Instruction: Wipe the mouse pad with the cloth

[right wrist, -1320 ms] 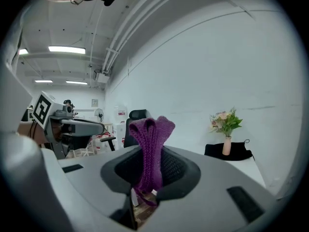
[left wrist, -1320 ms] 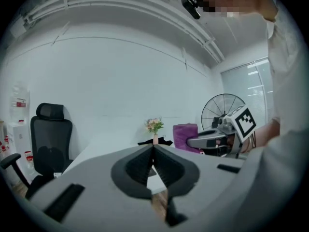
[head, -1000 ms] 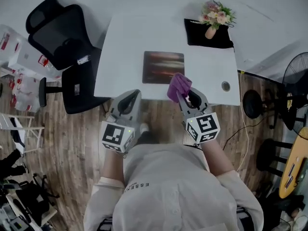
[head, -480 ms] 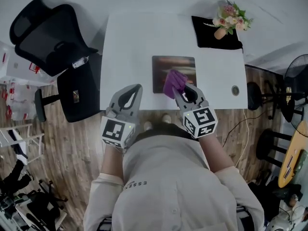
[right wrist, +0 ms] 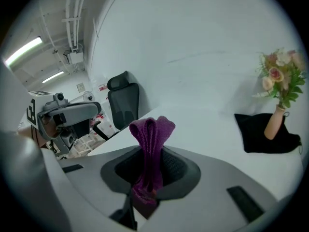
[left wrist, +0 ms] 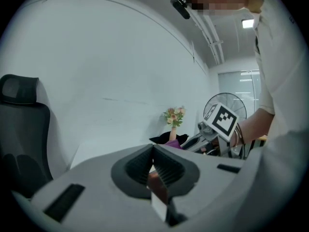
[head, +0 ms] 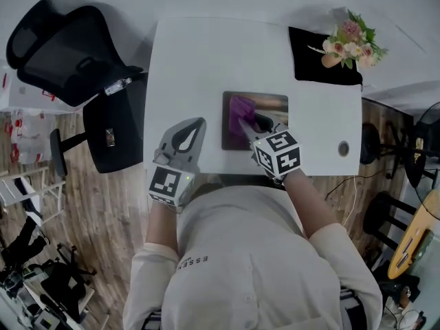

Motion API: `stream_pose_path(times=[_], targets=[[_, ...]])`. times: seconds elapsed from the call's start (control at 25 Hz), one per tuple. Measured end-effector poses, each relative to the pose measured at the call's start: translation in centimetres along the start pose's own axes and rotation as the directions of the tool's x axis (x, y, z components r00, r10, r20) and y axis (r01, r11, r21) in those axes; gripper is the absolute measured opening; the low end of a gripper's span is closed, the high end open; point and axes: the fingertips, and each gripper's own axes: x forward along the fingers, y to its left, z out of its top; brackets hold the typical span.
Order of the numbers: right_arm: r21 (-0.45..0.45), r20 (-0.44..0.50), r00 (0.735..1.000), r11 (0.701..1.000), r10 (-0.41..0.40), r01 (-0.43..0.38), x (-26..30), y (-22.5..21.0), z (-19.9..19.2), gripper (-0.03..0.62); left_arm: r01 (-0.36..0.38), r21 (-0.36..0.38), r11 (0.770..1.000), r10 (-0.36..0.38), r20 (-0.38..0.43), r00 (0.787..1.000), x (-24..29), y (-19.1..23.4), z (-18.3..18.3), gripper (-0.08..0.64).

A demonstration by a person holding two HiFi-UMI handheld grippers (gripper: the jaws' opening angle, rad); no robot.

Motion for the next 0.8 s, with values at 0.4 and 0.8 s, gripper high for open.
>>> stream_pose_path(times=[0.4,0.8], targets=[[0.109,-0.195,0.974,0.99,0.113,-0.093,8.7,-2.9,-3.0,0.092,-0.041,-0.08,0.996,0.034,-0.092,0.995,3.9,2.8,-3.3,0.002],[0.143,-0.238,0.959,0.982,0.153,-0.121,12.2,-3.1,-4.4,0.092,-0.08,-0.115,0.99,0.067,-0.109,0.992,5.1,3.6,-3.4,0.002]])
